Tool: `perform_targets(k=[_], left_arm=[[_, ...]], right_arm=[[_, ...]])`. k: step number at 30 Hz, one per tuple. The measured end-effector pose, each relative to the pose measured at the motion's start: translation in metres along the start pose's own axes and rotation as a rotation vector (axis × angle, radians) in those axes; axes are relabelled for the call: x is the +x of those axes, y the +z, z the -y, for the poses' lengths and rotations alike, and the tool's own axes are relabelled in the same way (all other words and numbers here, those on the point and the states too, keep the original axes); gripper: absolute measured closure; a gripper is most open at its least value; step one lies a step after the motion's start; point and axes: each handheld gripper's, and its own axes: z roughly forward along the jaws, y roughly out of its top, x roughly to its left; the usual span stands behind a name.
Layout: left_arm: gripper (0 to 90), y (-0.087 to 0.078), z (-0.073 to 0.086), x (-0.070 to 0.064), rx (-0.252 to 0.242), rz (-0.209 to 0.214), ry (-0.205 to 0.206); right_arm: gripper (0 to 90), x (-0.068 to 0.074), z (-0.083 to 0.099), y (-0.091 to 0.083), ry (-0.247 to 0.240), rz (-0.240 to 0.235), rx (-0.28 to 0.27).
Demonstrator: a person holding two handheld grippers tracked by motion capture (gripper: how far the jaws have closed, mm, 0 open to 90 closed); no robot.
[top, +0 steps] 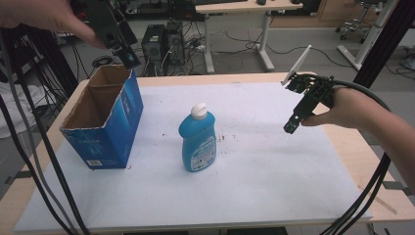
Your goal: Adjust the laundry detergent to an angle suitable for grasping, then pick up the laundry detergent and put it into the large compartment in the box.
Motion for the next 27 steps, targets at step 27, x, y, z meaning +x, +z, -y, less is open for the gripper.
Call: perform_targets(k=[27], left_arm=[[16.8,0.0025,-0.0030,-0.0004,0.012,0.007,0.015]], right_arm=[[13.4,-0.0050,-0.0042,-0.0044,0.008,-0.002,-0.004]])
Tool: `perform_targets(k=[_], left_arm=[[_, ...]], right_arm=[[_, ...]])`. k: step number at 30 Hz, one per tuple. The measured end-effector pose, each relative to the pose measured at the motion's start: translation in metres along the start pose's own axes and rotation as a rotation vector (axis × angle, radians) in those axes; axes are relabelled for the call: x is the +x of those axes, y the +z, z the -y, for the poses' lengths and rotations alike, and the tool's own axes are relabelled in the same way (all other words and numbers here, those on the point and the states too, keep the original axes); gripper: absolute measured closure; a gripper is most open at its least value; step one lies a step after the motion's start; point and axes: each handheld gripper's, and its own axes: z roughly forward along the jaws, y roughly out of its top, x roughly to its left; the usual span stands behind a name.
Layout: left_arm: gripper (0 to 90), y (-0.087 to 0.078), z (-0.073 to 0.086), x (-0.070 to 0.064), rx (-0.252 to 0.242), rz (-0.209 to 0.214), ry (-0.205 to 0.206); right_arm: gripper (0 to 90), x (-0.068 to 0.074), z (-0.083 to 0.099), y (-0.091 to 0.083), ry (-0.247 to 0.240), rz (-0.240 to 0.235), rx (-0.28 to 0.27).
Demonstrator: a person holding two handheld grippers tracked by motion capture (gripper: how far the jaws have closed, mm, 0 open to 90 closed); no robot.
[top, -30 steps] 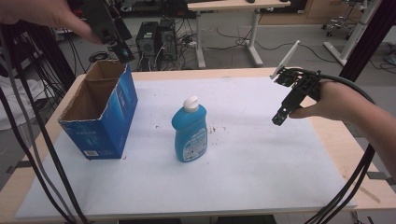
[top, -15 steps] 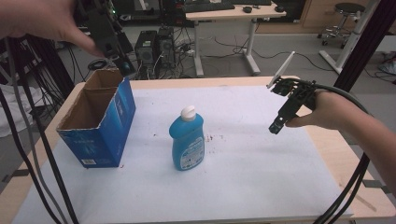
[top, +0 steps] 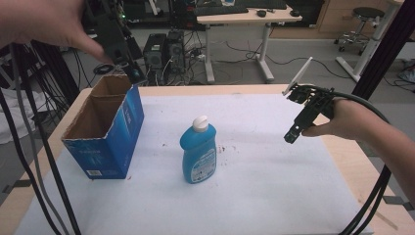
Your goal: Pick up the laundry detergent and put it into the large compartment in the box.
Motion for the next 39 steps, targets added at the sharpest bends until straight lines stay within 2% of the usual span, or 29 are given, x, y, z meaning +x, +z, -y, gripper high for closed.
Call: perform_targets(k=[3,5,17,21,27,39], left_arm=[[16.8,0.002,-0.001,-0.002,-0.013,-0.006,-0.005],[16.8,0.002,-0.002,-0.003,-0.016,-0.016,0.006],[16.9,0.013,-0.002,-0.013,-0.078,-0.048,-0.035],[16.8,0.018,0.000,-0.016,-0.079,-0.045,-0.044],[16.9,0.025,0.001,-0.020,-0.105,-0.048,-0.081],[16.8,0.042,0.001,-0.028,-0.131,-0.042,-0.100]], right_arm=[[13.4,0.000,0.000,0.000,-0.001,-0.001,-0.008],[13.4,-0.001,-0.001,0.001,-0.003,-0.004,-0.002],[13.4,-0.004,-0.001,0.000,0.003,-0.009,-0.018],[13.3,-0.005,-0.002,0.000,0.003,-0.012,-0.021],[13.3,-0.005,-0.002,-0.001,0.007,-0.013,-0.023],[13.4,-0.004,0.000,-0.002,0.006,-0.012,-0.033]])
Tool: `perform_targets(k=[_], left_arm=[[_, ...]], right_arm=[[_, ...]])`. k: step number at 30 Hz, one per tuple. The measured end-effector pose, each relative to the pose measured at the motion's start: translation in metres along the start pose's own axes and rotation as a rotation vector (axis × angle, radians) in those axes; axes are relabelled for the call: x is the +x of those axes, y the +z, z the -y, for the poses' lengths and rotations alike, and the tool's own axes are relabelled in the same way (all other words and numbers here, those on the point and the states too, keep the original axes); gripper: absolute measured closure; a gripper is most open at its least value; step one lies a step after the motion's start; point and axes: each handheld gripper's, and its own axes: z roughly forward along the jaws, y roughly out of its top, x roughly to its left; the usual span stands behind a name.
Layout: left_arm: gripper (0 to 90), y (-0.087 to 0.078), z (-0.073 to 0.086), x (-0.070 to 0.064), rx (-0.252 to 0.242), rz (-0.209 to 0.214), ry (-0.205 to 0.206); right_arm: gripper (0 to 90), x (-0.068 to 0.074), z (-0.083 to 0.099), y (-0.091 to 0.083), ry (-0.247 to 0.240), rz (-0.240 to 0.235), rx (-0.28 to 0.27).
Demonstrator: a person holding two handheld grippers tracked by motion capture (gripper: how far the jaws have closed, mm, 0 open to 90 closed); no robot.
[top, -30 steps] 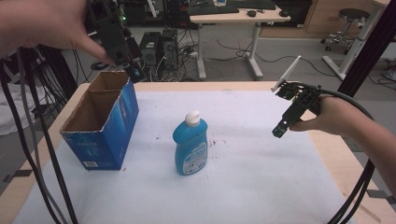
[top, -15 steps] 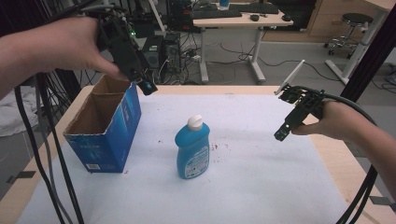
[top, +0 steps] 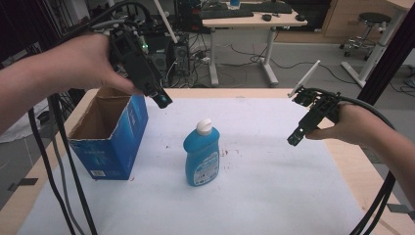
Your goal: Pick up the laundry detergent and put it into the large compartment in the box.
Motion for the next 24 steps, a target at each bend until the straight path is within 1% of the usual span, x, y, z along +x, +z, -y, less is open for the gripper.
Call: perform_targets(k=[1,4,8,13,14,16,19,22,24], left_arm=[[16.9,0.000,0.000,0.000,0.000,0.000,0.000],[16.8,0.007,0.000,-0.004,-0.007,0.012,-0.008],[16.9,0.013,-0.001,-0.008,-0.016,0.027,-0.007],[16.9,0.025,-0.003,-0.012,-0.001,0.041,0.003],[16.8,0.028,-0.003,-0.013,-0.001,0.043,0.003],[16.9,0.032,-0.004,-0.015,0.005,0.048,0.001],[16.8,0.039,-0.006,-0.018,0.019,0.053,0.014],[16.8,0.045,-0.008,-0.020,0.020,0.056,0.013],[16.8,0.049,-0.010,-0.021,0.028,0.059,0.022]], right_arm=[[13.4,0.000,0.000,0.000,0.001,0.002,-0.001],[13.4,0.001,0.001,-0.001,0.005,0.002,-0.004],[13.4,0.000,0.001,-0.001,0.005,0.004,-0.004],[13.3,0.001,0.001,-0.001,0.006,0.001,-0.003],[13.4,0.000,0.001,-0.001,-0.001,0.002,-0.004],[13.4,0.001,0.002,-0.001,0.002,0.003,-0.005],[13.3,0.001,0.002,-0.001,0.003,0.003,-0.006],[13.4,0.001,0.002,-0.001,0.003,0.003,-0.006],[13.4,0.001,0.002,-0.001,0.001,0.003,-0.004]])
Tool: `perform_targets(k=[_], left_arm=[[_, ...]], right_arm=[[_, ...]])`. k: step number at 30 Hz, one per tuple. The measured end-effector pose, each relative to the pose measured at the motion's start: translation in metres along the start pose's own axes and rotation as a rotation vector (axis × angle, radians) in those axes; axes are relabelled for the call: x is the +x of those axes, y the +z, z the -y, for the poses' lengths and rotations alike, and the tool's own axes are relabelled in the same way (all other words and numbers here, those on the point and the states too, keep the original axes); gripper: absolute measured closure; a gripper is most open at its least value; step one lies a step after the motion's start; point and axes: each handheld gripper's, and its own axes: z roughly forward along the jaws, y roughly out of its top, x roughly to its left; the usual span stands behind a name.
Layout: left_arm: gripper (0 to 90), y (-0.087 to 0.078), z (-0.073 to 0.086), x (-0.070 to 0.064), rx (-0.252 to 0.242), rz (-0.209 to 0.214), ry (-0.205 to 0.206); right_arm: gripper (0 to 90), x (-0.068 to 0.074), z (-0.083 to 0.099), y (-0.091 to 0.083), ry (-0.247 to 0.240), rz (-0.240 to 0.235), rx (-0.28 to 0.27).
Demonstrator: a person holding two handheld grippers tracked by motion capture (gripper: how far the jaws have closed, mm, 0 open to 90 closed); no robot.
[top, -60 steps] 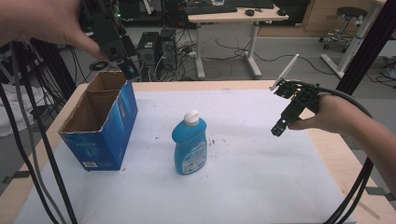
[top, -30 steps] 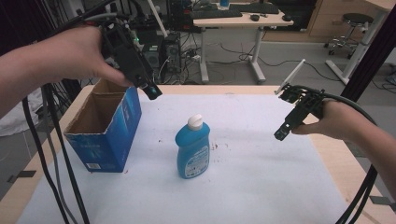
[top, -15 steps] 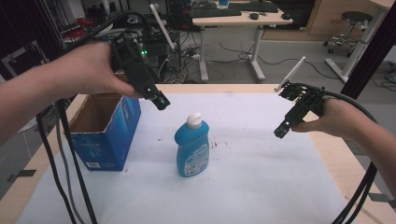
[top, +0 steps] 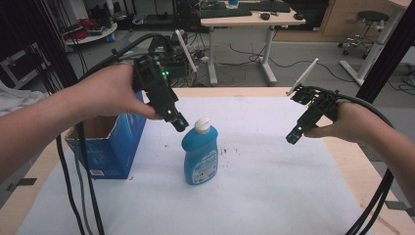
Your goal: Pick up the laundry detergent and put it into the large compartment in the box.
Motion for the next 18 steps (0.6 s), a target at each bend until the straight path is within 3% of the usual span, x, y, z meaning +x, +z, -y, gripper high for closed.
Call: perform_targets(k=[18], left_arm=[[16.8,0.032,-0.010,-0.003,0.035,0.006,-0.010]], right_arm=[[13.4,0.001,0.003,0.001,-0.003,0.002,0.003]])
